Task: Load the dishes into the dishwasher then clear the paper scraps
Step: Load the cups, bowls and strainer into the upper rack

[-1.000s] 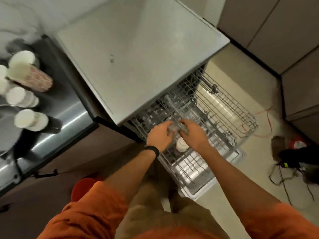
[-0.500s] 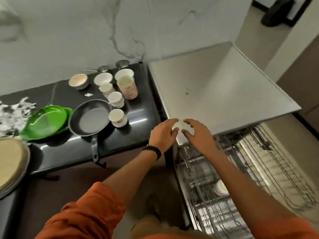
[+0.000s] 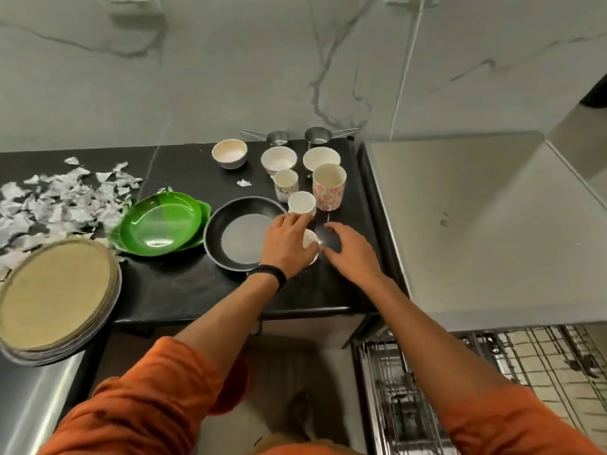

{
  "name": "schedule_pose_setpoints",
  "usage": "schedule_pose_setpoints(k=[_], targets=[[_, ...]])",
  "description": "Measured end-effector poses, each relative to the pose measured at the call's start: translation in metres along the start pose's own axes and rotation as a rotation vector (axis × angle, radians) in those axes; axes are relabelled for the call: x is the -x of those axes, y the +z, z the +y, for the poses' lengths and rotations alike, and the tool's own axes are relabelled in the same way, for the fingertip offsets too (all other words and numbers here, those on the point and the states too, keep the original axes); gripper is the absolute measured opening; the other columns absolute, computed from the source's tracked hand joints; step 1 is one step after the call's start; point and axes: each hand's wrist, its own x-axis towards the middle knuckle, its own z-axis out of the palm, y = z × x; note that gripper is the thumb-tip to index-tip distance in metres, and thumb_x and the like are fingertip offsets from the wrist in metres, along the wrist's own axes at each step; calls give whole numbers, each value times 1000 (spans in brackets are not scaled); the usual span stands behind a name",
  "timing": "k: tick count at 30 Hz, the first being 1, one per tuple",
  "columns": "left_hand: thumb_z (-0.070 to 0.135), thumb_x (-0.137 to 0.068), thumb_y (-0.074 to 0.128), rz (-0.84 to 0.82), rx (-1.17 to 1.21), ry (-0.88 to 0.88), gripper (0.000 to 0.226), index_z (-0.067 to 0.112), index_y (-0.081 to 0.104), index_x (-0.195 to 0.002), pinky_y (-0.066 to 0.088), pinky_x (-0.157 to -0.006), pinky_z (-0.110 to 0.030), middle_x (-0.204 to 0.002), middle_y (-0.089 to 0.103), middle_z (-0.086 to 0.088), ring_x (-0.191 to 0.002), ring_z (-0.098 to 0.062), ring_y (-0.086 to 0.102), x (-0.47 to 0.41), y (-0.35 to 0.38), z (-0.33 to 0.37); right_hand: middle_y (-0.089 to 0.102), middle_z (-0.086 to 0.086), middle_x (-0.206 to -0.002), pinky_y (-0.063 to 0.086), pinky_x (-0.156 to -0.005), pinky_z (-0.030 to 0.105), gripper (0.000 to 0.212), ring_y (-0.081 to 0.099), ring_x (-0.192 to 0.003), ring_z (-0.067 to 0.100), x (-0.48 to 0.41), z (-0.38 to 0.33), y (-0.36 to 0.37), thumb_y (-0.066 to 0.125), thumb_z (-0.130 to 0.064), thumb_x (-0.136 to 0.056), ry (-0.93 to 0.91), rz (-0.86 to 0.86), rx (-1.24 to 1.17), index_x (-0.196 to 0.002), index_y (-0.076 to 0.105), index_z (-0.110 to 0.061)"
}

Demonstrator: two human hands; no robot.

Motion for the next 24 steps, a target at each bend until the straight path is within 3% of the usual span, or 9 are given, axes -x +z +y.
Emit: schedule_pose_setpoints(k=[7, 11, 16, 19, 24], targets=[[48, -78, 74, -176, 176, 23, 74, 25, 49, -144, 48, -101, -39, -136, 60, -4, -121, -25, 57, -8, 6, -19, 61, 0, -138, 50, -102, 45, 61, 59, -124, 24, -9, 5, 26, 71, -22, -89, 87, -137, -92, -144, 47, -28], [44, -70, 78, -199, 151, 100, 78, 27, 50, -141, 49, -99, -41, -134, 61, -3, -120, -25, 57, -7, 7, -5, 61, 2, -138, 49, -103, 38, 69, 59, -124, 22, 4, 12, 22, 77, -20, -87, 94, -159, -189, -147, 44, -26], [48, -71, 75, -73, 348, 94, 60, 32, 60, -127, 49, -84, -28, -114, 69, 7, -100, -12, 62, 4, 8, 30, 61, -6, -135, 49, -103, 34, 69, 60, -120, 10, 36, 35, -6, 84, -29, -80, 95, -57, -389, -140, 51, -29], [47, -74, 70, -154, 557, 38, 49, 37, 62, -121, 51, -84, -24, -106, 68, 16, -97, -6, 63, 14, 15, 72, 63, -12, -130, 52, -99, 28, 68, 62, -116, 5, 71, 60, -34, 87, -34, -77, 152, -33, -511, -135, 52, -36], [44, -82, 62, -326, 743, 127, 38, 36, 63, -118, 59, -86, -33, -107, 71, 12, -98, -4, 66, 44, 54, 153, 67, -3, -121, 57, -85, 24, 67, 67, -107, 12, 147, 113, -80, 89, -19, -75, 311, 108, -666, -132, 55, -28]])
